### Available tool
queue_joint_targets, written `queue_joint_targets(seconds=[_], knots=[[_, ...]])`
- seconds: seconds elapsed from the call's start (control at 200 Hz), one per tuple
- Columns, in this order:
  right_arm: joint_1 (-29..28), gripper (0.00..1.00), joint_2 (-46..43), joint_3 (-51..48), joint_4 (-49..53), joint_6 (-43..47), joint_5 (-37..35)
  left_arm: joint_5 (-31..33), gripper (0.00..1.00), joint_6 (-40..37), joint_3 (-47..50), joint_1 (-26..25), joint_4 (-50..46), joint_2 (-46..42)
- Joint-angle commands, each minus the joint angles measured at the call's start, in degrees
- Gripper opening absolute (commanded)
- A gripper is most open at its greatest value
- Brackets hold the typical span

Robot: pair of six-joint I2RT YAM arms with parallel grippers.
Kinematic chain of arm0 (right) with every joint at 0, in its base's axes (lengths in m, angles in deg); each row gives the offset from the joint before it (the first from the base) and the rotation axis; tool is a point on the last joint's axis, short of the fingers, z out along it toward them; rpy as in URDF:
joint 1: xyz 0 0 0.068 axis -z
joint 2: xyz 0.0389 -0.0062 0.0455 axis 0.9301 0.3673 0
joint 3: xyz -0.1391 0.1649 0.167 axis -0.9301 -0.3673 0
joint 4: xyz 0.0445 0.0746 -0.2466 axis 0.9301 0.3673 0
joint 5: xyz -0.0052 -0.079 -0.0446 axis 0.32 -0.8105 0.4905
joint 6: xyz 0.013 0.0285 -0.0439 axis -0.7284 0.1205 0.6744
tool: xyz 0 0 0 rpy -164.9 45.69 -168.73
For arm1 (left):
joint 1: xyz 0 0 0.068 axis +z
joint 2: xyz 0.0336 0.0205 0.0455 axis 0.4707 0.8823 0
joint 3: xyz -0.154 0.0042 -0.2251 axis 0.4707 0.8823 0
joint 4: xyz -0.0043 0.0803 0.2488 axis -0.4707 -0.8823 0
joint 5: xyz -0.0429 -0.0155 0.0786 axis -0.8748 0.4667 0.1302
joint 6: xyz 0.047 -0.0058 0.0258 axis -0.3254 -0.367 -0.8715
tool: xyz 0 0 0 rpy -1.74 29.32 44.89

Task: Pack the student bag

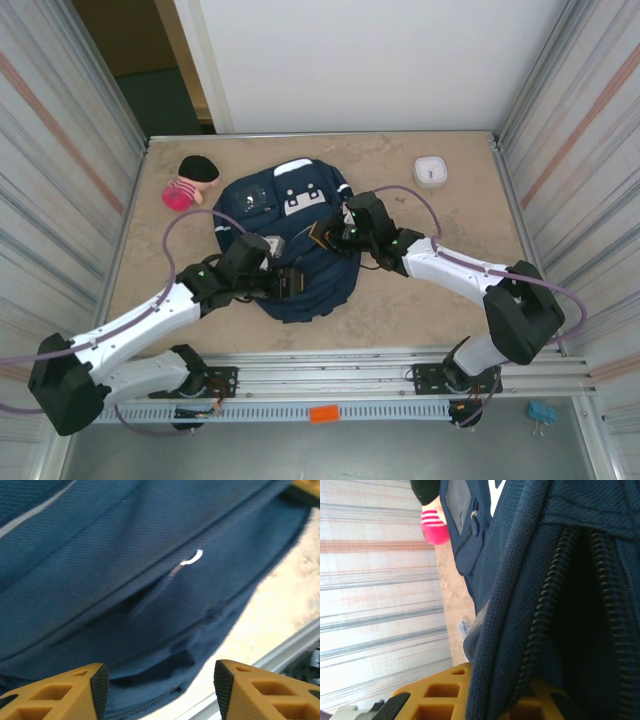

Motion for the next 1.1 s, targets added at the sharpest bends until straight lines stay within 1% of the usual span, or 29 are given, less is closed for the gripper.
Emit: queue_joint_targets(seconds=[0.0,0.11,0.246,0.371,0.471,0.566,0.702,0.762,0.867,0.922,0.992,1.097], knots=[[-1.02,0.0,-2.2,3.17,-1.81,1.87,-0.19,4.38,0.6,-2.52,-2.26,-0.53,2.71,1.36],[-1.08,0.0,-2.08,3.37,-1.78,1.99,0.01,6.45,0.6,-4.68,-3.03,-0.53,6.05,3.23],[-1.26,0.0,-1.93,3.53,-1.82,2.05,0.16,6.47,0.59,-6.11,-4.24,-0.49,8.73,5.79],[-1.26,0.0,-1.93,3.66,-1.74,2.07,0.36,6.24,0.49,-6.0,-4.66,-0.53,10.8,7.2],[-1.43,0.0,-2.0,3.65,-1.52,2.24,0.51,6.56,0.43,-5.93,-4.83,-0.53,11.9,7.87],[-1.44,0.0,-2.19,3.58,-1.43,2.33,0.45,7.12,0.41,-6.03,-5.16,-0.53,12.4,8.61],[-1.44,0.0,-2.39,3.56,-1.22,2.56,0.43,7.62,0.31,-6.47,-5.76,-0.52,12.85,9.91],[-1.41,0.0,-2.47,3.63,-1.03,2.7,0.36,8.47,0.24,-6.48,-6.11,-0.53,11.93,10.59],[-1.29,0.0,-2.63,3.73,-0.36,3.11,0.54,10.62,0.07,-5.94,-6.22,-0.53,9.94,10.98],[-0.88,0.0,-2.81,3.68,0.2,3.11,0.85,11.21,0.01,-6.1,-5.91,-0.53,9.07,10.6],[-0.01,0.0,-3.2,3.57,0.95,3.45,1.2,12.11,0.0,-6.14,-5.39,-0.49,7.12,9.97],[3.08,0.0,-4.33,2.95,2.73,4.38,2.36,13.2,0.0,-6.32,-3.6,-0.44,3.89,7.97]])
